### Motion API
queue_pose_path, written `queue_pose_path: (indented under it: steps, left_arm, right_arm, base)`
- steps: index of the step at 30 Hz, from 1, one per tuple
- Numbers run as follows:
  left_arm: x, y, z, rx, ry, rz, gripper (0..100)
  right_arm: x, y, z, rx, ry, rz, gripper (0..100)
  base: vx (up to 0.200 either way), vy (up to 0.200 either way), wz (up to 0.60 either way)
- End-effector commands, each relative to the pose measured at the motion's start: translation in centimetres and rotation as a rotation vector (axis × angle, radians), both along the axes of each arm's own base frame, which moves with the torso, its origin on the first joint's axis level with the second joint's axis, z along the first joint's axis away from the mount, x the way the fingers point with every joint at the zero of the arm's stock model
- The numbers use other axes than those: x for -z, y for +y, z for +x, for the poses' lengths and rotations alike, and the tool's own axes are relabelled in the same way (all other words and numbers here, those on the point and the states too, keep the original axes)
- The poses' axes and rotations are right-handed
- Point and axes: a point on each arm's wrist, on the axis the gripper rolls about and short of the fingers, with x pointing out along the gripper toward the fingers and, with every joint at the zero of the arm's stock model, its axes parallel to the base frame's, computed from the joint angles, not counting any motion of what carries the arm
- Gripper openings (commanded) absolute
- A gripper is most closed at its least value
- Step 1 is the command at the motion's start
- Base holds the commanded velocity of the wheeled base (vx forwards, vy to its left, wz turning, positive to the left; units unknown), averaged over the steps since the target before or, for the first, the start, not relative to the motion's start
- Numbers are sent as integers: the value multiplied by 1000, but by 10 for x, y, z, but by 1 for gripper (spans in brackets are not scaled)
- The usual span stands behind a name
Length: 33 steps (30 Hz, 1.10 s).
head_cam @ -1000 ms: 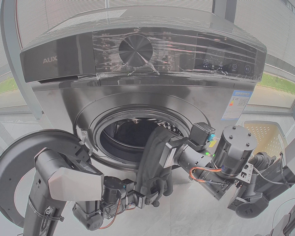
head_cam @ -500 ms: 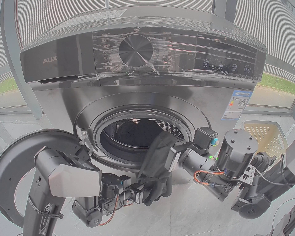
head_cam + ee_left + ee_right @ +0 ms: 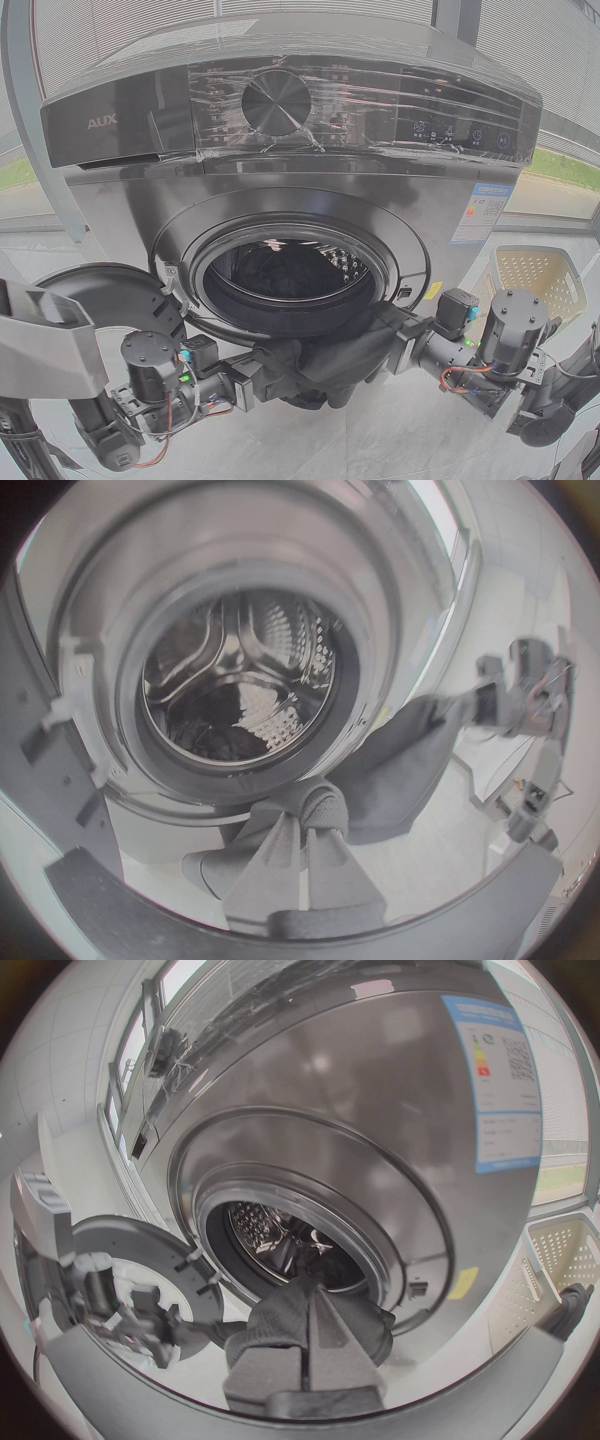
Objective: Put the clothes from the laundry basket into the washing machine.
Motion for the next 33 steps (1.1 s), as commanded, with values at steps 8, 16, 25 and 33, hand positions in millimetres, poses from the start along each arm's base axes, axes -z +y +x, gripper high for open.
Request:
queue_pose_path:
  steps: [8, 16, 25, 33]
  left_arm:
    - [-74, 43, -58, 107, -194, -174, 0]
    - [-79, 53, -47, 107, -210, -198, 0]
    - [-80, 59, -38, 115, -214, -201, 0]
    - [-81, 58, -35, 118, -219, -203, 0]
  right_arm:
    - [37, -55, -29, -44, 260, 34, 0]
    - [49, -73, -32, -75, 343, 92, 0]
    - [93, -57, -10, -67, 392, 60, 0]
    - [96, -56, -3, -55, 388, 54, 0]
  base:
    - [0, 0, 0]
    - [0, 0, 0]
    - [0, 0, 0]
    - [0, 0, 0]
